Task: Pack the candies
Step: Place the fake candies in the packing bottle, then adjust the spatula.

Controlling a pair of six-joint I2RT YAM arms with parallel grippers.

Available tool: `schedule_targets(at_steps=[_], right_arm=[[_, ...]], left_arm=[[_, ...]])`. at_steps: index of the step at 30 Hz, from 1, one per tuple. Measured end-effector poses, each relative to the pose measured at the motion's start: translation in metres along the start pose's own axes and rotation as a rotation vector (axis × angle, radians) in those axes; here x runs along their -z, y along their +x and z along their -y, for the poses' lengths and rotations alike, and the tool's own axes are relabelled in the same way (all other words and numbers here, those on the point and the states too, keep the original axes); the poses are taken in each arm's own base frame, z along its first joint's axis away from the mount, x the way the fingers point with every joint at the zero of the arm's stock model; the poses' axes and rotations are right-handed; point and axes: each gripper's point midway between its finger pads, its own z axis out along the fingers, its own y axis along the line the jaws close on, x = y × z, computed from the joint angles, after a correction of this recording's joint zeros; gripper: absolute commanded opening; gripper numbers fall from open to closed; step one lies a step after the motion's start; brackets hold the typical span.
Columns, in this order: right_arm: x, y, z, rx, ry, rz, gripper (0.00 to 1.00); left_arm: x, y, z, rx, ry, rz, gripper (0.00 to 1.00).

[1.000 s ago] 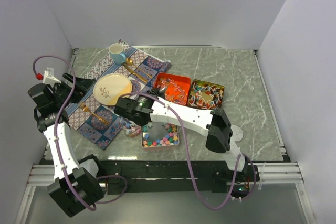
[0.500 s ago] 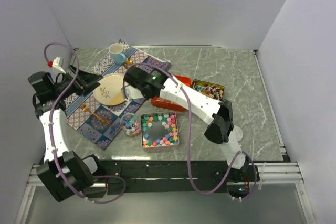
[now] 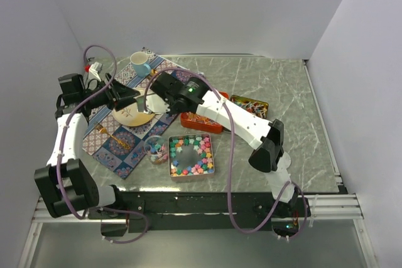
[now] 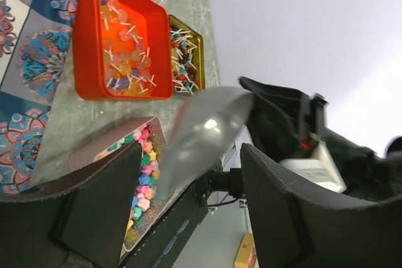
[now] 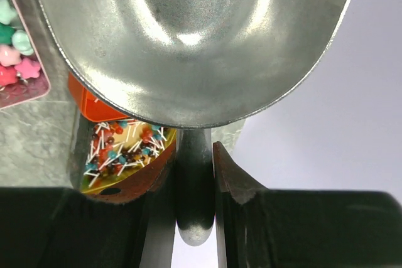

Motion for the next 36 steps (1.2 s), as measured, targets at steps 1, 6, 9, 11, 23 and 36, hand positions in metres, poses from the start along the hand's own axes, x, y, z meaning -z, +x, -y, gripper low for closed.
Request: schedule_targets(at_steps=[1,6,9,11,23,36], right_arm=[[0.002,0.0,0.0,-0.011,0.001,0.009,0.0],[0.014,0.002,0.005,-0.058,0.013,0.036,0.0],[0.019,0.004,0.009,-0.078,0.024,0.048,0.0],[0.024,0.007,0.011,-0.094,0.029,0.063,0.0],[0.027,-0.022,-0.002,-0.272,-0.095,0.316,0.0],[0.056,-0.011,0.006,-0.607,-0.273,0.683,0.51]], left_arm=[[-0.002,0.0,-0.004,0.007,-0.005,-0.004,0.69],[-0.009,0.003,-0.013,0.015,-0.028,-0.026,0.72],[-0.01,0.003,-0.01,0.0,-0.03,-0.03,0.69],[-0.01,0.002,-0.008,-0.013,-0.026,-0.03,0.63],[-0.028,0.024,0.019,-0.025,0.188,-0.194,0.01],[-0.042,0.021,0.011,0.027,0.25,-0.338,0.01]])
